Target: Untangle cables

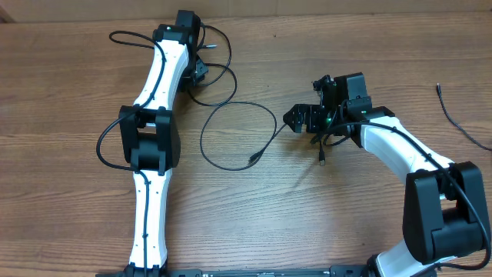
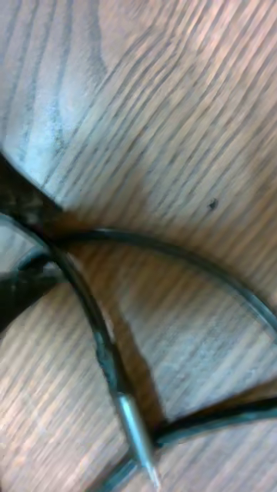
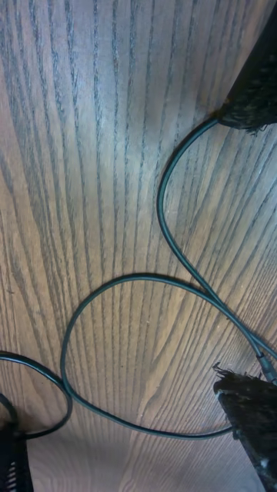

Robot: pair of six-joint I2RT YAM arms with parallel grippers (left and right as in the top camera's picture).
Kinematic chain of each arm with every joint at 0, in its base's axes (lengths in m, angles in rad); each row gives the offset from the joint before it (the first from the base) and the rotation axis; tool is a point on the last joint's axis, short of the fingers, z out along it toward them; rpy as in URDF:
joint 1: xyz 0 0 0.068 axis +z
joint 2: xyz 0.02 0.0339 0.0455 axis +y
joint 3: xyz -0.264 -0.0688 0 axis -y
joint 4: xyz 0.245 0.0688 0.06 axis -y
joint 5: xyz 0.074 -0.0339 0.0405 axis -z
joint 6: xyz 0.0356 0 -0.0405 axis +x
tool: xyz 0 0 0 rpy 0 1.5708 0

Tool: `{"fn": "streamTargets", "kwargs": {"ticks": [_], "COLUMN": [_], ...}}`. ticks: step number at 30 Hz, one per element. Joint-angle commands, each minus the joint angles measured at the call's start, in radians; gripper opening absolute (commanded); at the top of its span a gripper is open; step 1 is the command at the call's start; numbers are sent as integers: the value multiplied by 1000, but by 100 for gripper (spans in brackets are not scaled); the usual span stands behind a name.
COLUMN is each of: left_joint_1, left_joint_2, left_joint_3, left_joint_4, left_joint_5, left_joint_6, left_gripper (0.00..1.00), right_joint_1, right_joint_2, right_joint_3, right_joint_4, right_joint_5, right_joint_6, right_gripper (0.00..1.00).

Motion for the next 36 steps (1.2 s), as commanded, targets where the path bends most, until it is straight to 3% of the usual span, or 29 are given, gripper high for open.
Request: {"fn": "streamTargets", "kwargs": {"ticks": [1, 11, 24, 27, 36], "left_joint_1": [-1, 15, 39, 34, 24], "left_joint_2": [-12, -13, -14, -19, -20], "left_joint_3": [-24, 42, 454, 522, 590], "left_joint_4": [-43, -185, -462, -461, -461], "left_joint_5": [4, -125, -115, -53, -26], "left_joint_6": [22, 129, 220, 283, 263], "left_gripper": [5, 4, 4, 4, 4], "right_joint_1": [2, 2, 2, 2, 2], "right_joint_2": [-1, -1, -1, -1, -1], "right_joint_3": [2, 2, 2, 2, 2], "right_joint_4": [3, 3, 3, 3, 14], "right_joint_5": [6, 6, 6, 6, -35], "right_joint_6": [-5, -5, -5, -5, -4], "right_gripper": [100, 100, 100, 100, 100]}}
